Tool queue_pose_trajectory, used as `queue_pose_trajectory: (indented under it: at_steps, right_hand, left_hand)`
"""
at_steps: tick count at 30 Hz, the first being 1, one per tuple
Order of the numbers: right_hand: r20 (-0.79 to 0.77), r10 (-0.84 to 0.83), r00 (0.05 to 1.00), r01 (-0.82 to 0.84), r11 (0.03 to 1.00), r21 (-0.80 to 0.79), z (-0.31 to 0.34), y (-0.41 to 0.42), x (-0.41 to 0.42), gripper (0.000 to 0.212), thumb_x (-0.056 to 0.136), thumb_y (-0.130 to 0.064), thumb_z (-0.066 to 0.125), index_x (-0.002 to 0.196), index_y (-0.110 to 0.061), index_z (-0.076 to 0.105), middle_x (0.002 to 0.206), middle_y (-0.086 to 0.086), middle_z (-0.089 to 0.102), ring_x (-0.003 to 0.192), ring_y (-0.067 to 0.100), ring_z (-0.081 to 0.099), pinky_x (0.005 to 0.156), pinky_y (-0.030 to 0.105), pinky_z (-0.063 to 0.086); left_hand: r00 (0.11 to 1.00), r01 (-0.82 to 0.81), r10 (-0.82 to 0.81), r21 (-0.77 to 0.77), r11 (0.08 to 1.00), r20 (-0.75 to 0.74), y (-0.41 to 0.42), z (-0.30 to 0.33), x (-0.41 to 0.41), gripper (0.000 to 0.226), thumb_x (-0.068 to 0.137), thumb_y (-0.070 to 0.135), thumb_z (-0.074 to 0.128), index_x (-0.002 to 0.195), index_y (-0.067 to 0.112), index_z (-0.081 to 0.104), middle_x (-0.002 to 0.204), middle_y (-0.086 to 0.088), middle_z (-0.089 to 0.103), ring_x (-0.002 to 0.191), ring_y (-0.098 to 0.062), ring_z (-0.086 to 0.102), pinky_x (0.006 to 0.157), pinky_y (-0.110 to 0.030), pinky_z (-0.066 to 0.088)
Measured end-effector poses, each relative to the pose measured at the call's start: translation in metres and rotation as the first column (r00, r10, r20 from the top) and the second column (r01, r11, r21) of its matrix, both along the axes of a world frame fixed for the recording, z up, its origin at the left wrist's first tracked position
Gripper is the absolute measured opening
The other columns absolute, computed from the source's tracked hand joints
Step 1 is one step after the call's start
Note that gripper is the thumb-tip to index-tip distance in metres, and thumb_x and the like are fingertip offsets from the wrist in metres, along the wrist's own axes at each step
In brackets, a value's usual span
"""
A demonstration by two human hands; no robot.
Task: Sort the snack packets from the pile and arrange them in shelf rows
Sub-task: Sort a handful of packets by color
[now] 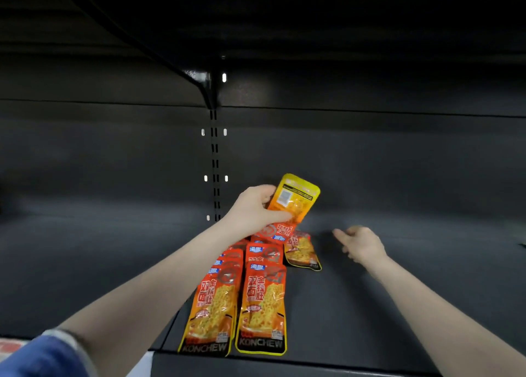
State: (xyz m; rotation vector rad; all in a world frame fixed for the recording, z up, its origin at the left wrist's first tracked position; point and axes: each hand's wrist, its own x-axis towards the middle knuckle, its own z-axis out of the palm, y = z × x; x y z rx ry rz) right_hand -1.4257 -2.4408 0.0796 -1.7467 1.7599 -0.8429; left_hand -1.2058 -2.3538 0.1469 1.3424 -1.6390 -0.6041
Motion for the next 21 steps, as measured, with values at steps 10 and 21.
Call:
queue_pose_trajectory:
  at_steps: [10,21]
  right_hand:
    - [0.134,-0.038,0.990,0.039,0.999,-0.004,-0.005,-0.005,-0.060,0.023,0.093,-0.029,0.055,0.090,-0.007,0.062,0.057,0.005,0.058,0.049,0.019,0.051,0.056,0.029,0.045]
    - [0.092,-0.010,0.996,0.017,0.997,-0.074,-0.014,-0.010,-0.060,0.019,0.091,-0.032,0.056,0.081,-0.017,0.060,0.060,-0.001,0.061,0.061,0.020,0.055,0.076,0.036,0.050]
  left_hand:
    - [0.820,0.167,-0.012,-0.220,0.961,0.572,-0.015,-0.022,-0.039,0.015,0.076,0.016,0.070,0.079,0.025,0.059,0.078,0.008,0.061,0.075,-0.011,0.054,0.071,-0.037,0.048]
    - [0.626,0.202,-0.193,0.082,0.976,0.755,-0.020,-0.032,-0.032,0.038,0.068,-0.008,0.053,0.090,0.020,0.066,0.098,0.009,0.064,0.091,-0.007,0.056,0.083,-0.031,0.046]
